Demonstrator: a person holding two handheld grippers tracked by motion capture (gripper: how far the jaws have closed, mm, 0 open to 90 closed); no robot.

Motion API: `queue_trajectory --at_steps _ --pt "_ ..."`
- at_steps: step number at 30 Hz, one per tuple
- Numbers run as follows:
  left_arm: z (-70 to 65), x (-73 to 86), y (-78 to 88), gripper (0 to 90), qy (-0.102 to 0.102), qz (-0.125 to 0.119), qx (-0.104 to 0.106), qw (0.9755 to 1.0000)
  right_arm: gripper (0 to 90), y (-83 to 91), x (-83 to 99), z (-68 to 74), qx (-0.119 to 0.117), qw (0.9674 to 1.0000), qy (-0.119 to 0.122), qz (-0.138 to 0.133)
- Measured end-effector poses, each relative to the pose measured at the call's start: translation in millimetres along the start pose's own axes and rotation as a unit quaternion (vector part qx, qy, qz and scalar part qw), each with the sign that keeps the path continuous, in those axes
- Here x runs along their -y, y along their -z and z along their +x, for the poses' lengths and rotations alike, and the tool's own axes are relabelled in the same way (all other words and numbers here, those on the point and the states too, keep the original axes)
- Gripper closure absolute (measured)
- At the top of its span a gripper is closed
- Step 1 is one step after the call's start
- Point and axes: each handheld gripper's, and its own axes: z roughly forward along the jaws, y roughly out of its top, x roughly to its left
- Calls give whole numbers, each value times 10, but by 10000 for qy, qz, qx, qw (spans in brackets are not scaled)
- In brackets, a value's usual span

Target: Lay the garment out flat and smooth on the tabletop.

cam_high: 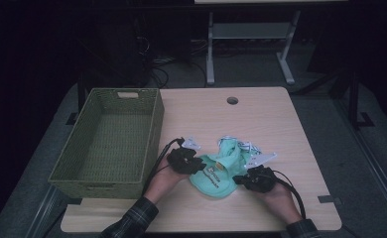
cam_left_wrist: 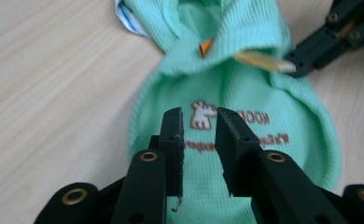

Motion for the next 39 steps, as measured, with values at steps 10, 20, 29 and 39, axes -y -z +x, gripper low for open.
queue_trajectory --at_steps 10,20,29,39 --pt "80 -289 -146 684 -153 -66 55 9998 900 30 42 9 -27 10000 47 -22" --pt "174 -555 -388 671 -314 -171 68 9993 900 30 35 26 15 10000 61 -10" --pt "208 -689 -650 646 -318 -201 153 9992 900 28 32 29 53 9999 112 7" --pt "213 -669 -925 637 -383 165 183 9990 900 28 31 37 69 9999 103 9"
